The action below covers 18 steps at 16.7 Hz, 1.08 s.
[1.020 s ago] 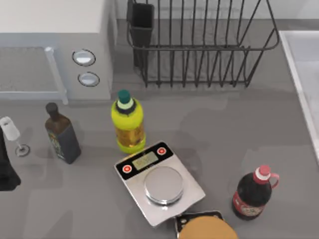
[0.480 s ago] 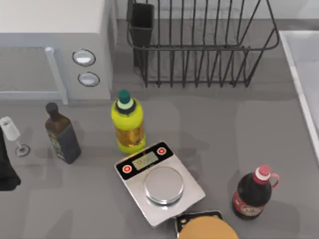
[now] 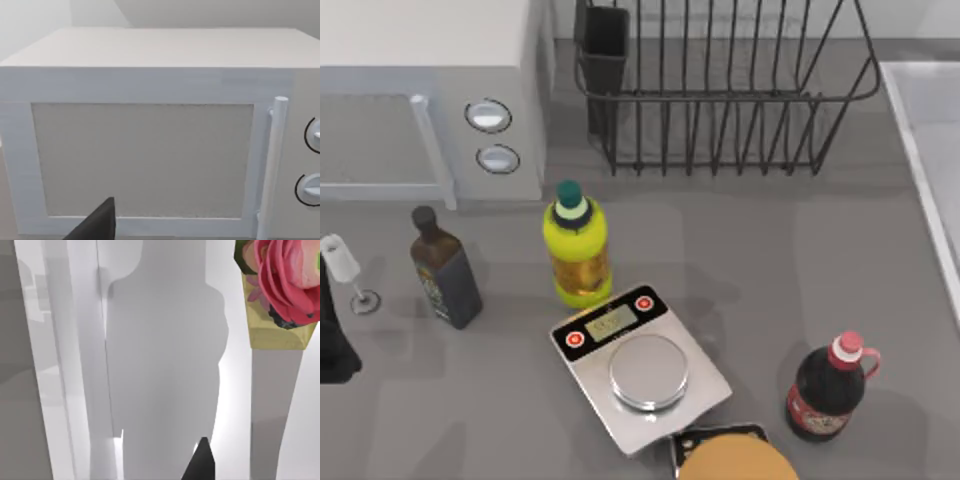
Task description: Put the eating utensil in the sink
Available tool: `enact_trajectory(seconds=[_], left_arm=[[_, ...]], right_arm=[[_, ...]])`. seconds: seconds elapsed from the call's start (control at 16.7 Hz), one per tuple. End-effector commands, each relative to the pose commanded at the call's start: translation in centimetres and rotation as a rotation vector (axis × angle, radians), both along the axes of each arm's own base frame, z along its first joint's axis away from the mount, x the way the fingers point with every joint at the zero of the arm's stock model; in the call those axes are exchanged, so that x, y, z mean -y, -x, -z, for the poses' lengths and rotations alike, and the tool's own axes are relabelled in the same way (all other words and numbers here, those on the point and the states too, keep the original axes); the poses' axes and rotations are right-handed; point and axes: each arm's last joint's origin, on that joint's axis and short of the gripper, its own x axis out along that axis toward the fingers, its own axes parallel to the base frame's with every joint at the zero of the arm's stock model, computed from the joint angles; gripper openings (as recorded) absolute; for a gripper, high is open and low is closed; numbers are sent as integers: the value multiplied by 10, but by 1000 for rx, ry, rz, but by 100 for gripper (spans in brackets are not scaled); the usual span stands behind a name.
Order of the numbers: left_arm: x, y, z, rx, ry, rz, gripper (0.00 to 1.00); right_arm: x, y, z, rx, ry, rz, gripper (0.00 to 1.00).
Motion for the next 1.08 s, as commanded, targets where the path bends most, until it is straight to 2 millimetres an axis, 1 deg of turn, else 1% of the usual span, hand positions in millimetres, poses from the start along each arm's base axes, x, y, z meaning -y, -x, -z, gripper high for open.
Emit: enact_trajectory(seconds=[0.24, 0.36, 0.54, 0.66, 1.02, 1.08], left_arm=[[0, 0, 0, 0, 0, 0, 100], [0, 0, 0, 0, 0, 0, 100], [0, 0, 0, 0, 0, 0, 100], [0, 0, 0, 0, 0, 0, 100], [0, 0, 0, 0, 0, 0, 100], [0, 0, 0, 0, 0, 0, 100]], right_arm=[[0, -2, 3, 14, 2, -1, 0], [-1, -4, 13, 6, 1, -3, 0], [-2, -3, 33, -15, -2, -5, 0], [-2, -2, 41, -11, -1, -6, 0], [-2, -2, 43, -2, 1, -7, 0], [-2, -2, 43, -2, 1, -7, 8]])
